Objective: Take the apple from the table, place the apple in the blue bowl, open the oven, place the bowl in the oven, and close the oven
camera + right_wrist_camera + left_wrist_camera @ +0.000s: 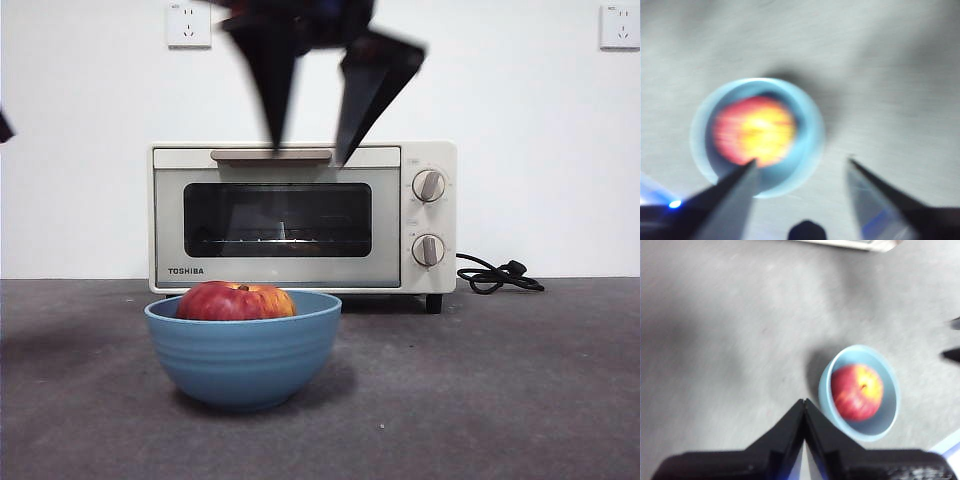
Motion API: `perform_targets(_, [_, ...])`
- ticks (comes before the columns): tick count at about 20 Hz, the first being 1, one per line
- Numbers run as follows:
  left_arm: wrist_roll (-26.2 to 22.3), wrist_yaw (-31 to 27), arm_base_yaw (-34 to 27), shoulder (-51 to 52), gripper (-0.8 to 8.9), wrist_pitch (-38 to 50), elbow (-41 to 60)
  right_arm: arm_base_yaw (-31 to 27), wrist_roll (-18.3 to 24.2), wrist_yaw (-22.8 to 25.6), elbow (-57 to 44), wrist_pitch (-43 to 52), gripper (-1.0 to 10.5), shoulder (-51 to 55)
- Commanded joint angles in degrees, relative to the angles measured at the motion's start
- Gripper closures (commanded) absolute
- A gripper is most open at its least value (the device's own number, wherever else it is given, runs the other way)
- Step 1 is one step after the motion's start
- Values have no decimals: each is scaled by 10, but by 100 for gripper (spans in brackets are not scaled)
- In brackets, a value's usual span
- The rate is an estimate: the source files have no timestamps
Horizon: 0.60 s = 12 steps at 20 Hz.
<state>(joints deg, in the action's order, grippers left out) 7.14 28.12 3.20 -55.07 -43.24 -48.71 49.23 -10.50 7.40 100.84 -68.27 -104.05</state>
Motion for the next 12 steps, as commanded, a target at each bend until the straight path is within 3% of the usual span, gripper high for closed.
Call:
perform_targets(1, [4,8,2,-36,819,19,-29,-22,15,35,-10,-14,954,19])
perform_targets(4, [3,8,3,-98,819,26,-97,-68,17,31,-54,-11,954,75])
perform_targets(8, [1,9,19,-195,819,26,-218,-160,22,28,-188,16,954,186])
perform_targets(12, [-10,-1,56,-297,819,43,-330,-262,22,-30,-314,45,954,318])
